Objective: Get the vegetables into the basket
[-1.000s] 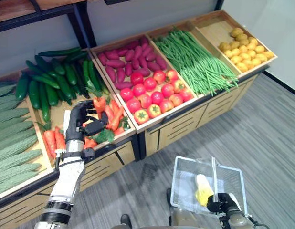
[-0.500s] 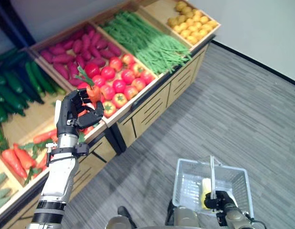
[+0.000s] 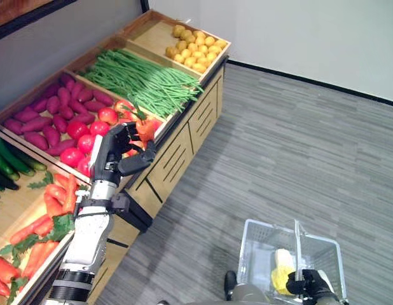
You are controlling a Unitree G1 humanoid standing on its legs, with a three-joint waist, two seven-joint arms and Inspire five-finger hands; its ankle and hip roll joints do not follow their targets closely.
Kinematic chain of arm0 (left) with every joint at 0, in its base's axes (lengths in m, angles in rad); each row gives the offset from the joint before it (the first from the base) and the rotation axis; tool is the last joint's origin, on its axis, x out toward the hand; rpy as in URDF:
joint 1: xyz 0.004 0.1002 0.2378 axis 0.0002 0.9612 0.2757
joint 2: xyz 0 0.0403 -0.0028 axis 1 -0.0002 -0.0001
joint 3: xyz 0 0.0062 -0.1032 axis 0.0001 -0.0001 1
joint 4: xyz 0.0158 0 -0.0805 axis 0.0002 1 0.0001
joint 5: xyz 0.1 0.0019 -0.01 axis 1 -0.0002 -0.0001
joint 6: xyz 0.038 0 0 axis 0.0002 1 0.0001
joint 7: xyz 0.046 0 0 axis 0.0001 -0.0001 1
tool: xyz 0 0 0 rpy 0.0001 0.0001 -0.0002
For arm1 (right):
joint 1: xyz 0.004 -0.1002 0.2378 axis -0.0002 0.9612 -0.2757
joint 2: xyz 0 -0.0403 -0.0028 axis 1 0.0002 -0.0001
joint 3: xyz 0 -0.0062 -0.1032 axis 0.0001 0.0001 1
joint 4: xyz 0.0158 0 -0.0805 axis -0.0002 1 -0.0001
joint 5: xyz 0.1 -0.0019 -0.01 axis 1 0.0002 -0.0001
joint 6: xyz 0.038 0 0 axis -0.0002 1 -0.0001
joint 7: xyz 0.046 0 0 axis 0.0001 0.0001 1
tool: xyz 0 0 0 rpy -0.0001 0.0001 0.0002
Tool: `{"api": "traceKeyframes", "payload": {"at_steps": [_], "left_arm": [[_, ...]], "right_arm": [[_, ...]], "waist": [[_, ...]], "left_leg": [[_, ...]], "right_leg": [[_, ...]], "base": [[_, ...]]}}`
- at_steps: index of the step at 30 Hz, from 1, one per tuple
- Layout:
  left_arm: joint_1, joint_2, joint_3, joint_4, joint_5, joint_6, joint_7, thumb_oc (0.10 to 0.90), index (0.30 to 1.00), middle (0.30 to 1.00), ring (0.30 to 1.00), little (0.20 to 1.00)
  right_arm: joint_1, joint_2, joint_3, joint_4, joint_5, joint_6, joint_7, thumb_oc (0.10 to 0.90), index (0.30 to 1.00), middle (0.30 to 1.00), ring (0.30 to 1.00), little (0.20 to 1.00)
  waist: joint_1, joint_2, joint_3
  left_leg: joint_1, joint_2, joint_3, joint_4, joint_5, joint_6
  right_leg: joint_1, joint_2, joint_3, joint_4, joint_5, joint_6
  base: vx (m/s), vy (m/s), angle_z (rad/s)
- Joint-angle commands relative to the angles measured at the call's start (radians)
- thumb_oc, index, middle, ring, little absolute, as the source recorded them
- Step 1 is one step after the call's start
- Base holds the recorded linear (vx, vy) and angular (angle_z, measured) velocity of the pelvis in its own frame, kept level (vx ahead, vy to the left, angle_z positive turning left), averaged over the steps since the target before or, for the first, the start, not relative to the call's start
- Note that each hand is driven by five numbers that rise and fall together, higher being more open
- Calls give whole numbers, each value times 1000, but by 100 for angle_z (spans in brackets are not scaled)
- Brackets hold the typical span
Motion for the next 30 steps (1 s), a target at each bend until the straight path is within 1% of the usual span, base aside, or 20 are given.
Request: {"api": "traceKeyframes", "payload": {"at_steps": [1, 2, 3, 4, 5, 6, 7, 8, 9, 11, 12, 13, 14, 15, 16, 19, 22, 23, 26, 30], "left_arm": [[-113, 43, 32, -119, -38, -121, -7, 400, 300, 300, 300, 300], [-110, 41, 33, -123, -31, -120, -3, 400, 300, 300, 300, 300], [-92, 33, 38, -131, -9, -126, 13, 400, 300, 300, 300, 300], [-89, 35, 40, -127, -2, -129, 20, 400, 300, 300, 300, 300], [-83, 38, 43, -125, 12, -135, 33, 400, 300, 300, 300, 300], [-78, 43, 44, -125, -3, -139, 28, 400, 300, 300, 300, 300], [-86, 46, 31, -121, -13, -140, 19, 400, 300, 300, 300, 300], [-75, 55, 21, -122, -17, -143, 9, 400, 300, 300, 300, 300], [-71, 59, 19, -121, -20, -143, 8, 400, 300, 300, 300, 300], [-63, 67, 18, -112, -15, -142, 5, 400, 300, 300, 300, 300], [-61, 69, 17, -109, -10, -143, 6, 400, 300, 300, 300, 300], [-48, 75, 21, -86, 0, -145, 11, 400, 300, 300, 300, 300], [-46, 80, 21, -87, -2, -143, 9, 400, 300, 300, 300, 300], [-41, 89, 26, -81, 3, -140, 9, 400, 300, 300, 300, 300], [-37, 95, 29, -85, 6, -136, 9, 400, 300, 300, 300, 300], [-25, 105, 38, -95, 5, -133, 5, 400, 300, 300, 300, 300], [-17, 115, 51, -95, 6, -125, -1, 400, 300, 300, 300, 300], [-9, 108, 57, -91, 14, -122, 1, 400, 300, 300, 300, 300], [-1, 97, 48, -90, 1, -119, -9, 400, 300, 300, 300, 300], [-14, 83, 25, -84, -14, -114, -14, 400, 300, 300, 300, 300]], "right_arm": [[-41, -80, -3, -25, 17, -45, -52, 400, 300, 300, 300, 300], [-50, -86, 3, -26, 16, -44, -53, 400, 300, 300, 300, 300], [-86, -91, 23, -9, 20, -49, -58, 400, 300, 300, 300, 300], [-94, -88, 35, -8, 19, -51, -57, 400, 300, 300, 300, 300], [-113, -90, 52, 2, 18, -55, -55, 400, 300, 300, 300, 300], [-110, -86, 58, -2, 17, -57, -48, 400, 300, 300, 300, 300], [-106, -81, 59, -4, 22, -55, -42, 400, 300, 300, 300, 300], [-103, -73, 57, -7, 24, -53, -35, 400, 300, 300, 300, 300], [-104, -68, 58, -10, 24, -53, -35, 400, 300, 300, 300, 300], [-98, -38, 58, -15, 22, -54, -28, 400, 300, 300, 300, 300], [-94, -30, 56, -22, 21, -55, -27, 400, 300, 300, 300, 300], [-98, -8, 63, -26, 19, -59, -24, 400, 300, 300, 300, 300], [-97, -5, 61, -26, 19, -59, -25, 400, 300, 300, 300, 300], [-96, -4, 58, -30, 16, -60, -28, 400, 300, 300, 300, 300], [-97, -4, 56, -24, 12, -61, -32, 400, 300, 300, 300, 300], [-96, -4, 54, -29, 6, -62, -38, 400, 300, 300, 300, 300], [-88, -8, 48, -52, 11, -65, -37, 400, 300, 300, 300, 300], [-83, -9, 53, -64, 5, -64, -38, 400, 300, 300, 300, 300], [-98, -40, 53, -80, 0, -64, -44, 400, 300, 300, 300, 300], [-106, -65, 46, -82, 6, -62, -53, 400, 300, 300, 300, 300]], "waist": [[18, -48, 38], [33, -50, 42], [70, -59, 46], [77, -61, 42], [93, -60, 45], [83, -59, 38], [76, -59, 25], [67, -71, 4], [69, -77, 0], [68, -97, -7], [67, -101, -5], [70, -117, 9], [75, -119, 13], [87, -113, 21], [104, -102, 21], [115, -93, 11], [121, -106, -10], [124, -117, -27], [127, -109, -41], [118, -95, -49]], "left_leg": [[-155, 20, -193, 99, 67, -98], [-177, -28, -300, 85, 43, -82], [-207, -117, -553, 33, -35, -38], [-221, -128, -612, 15, -26, -34], [-246, -168, -717, 6, -16, -33], [-226, -159, -678, -8, -22, -25], [-206, -163, -652, -31, -27, -12], [-177, -181, -610, -49, -47, 10], [-170, -188, -593, -48, -57, 18], [-159, -220, -539, -25, -97, 49], [-158, -228, -526, -17, -106, 56], [-145, -240, -470, -34, -109, 68], [-142, -238, -458, -38, -107, 71], [-137, -223, -440, -45, -104, 72], [-136, -206, -422, -55, -95, 70], [-127, -187, -403, -81, -74, 62], [-114, -182, -388, -98, -63, 48], [-100, -177, -372, -95, -69, 38], [-89, -142, -362, -109, -45, 9], [-82, -125, -370, -129, -25, -7]], "right_leg": [[80, -39, 18, -68, -36, 56], [73, -40, 39, -74, -32, 57], [42, -35, 139, -71, -17, 65], [28, -29, 173, -69, -10, 66], [16, -14, 229, -61, -6, 67], [11, -10, 249, -51, -9, 72], [8, -20, 257, -52, -9, 79], [-1, -42, 286, -55, 6, 101], [-8, -48, 303, -53, 10, 109], [-38, -81, 352, -34, 35, 148], [-50, -88, 364, -28, 44, 158], [-99, -106, 374, -27, 125, 190], [-111, -108, 361, -17, 135, 188], [-115, -120, 296, 16, 118, 178], [-103, -145, 212, 52, 101, 168], [-74, -171, 144, 84, 89, 162], [-57, -179, 139, 44, 114, 174], [-29, -171, 111, -29, 105, 174], [6, -138, 110, -105, 91, 164], [30, -122, 98, -141, 88, 157]], "base": [[-93, -161, -25], [-49, -88, -94], [51, -22, -120], [129, 21, -223], [104, 101, -234], [137, 220, -308], [142, 399, -213], [124, 413, -148], [78, 416, -74], [-18, 408, -58], [-132, 440, -41], [-125, 253, -58], [-149, 177, -76], [-87, 18, -111], [-91, 3, -99], [-33, -25, -66], [72, -178, -41], [135, -312, -35], [66, -275, -18], [24, -126, 4]]}}
